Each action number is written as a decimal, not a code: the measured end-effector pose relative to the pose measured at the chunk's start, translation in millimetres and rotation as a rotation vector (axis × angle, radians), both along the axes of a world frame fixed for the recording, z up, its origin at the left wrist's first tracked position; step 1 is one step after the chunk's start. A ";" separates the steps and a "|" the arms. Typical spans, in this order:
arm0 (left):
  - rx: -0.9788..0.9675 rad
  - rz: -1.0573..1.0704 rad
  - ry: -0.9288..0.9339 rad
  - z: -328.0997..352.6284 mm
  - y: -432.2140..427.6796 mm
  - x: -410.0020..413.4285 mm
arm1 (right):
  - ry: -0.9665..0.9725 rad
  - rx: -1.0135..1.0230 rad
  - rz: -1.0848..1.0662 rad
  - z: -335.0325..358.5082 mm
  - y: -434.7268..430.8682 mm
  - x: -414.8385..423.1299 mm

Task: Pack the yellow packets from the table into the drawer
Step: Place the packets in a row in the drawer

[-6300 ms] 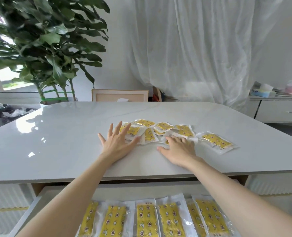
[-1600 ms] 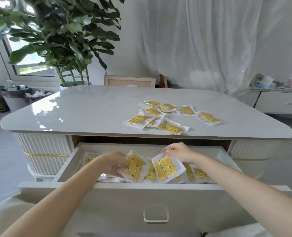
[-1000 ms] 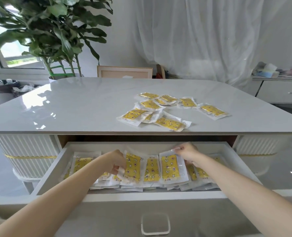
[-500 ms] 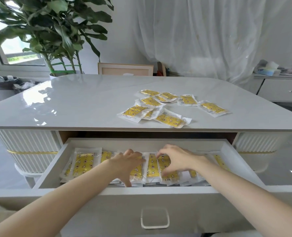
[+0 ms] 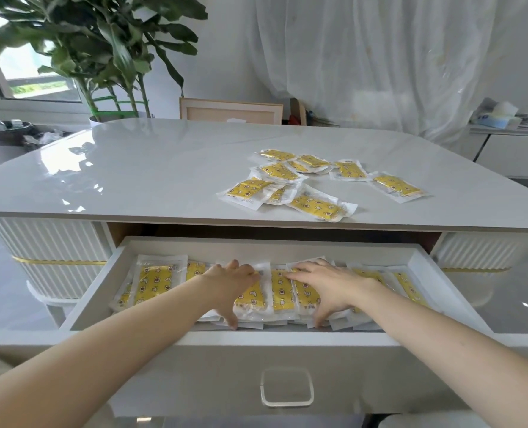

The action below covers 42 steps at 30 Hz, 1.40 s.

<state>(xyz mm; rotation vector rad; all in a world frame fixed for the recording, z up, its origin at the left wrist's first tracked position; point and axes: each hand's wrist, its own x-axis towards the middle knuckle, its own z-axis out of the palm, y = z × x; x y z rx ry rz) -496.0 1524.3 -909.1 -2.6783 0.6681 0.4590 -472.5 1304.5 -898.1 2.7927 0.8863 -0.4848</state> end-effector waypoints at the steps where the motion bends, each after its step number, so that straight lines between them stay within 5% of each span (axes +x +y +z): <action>1: -0.003 0.002 0.006 0.8 0.2 0.1 | 0.003 0.002 -0.006 -0.6 -0.2 0.4; 14: -0.348 0.139 -0.021 43.8 0.8 -22.1 | 0.012 0.127 -0.117 47.4 -11.2 -18.1; 28: -0.913 0.308 -0.515 113.7 -9.7 -10.2 | -0.331 0.548 -0.285 137.7 -11.2 -14.7; 37: -0.956 0.868 -0.309 105.5 -19.4 51.8 | -0.177 0.612 -0.456 101.8 -2.2 26.2; 42: -0.916 0.966 -0.298 103.2 -21.2 73.4 | -0.074 0.717 -0.593 96.5 -1.5 45.7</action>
